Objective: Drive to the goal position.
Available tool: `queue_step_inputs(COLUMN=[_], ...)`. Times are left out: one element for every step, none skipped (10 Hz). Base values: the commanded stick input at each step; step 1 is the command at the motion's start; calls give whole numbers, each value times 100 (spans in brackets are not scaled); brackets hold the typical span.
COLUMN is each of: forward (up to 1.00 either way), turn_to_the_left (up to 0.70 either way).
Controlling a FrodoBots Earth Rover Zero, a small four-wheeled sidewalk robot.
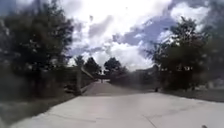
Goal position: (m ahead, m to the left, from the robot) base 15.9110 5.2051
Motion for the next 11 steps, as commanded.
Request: queue_step_inputs(forward=[100, 100, 100, 100, 100, 100, 100, 100, 100, 100, 100], turn_to_the_left=[0, 0, 0, 19, 40, 40, 40, 40, 40, 40, 40])
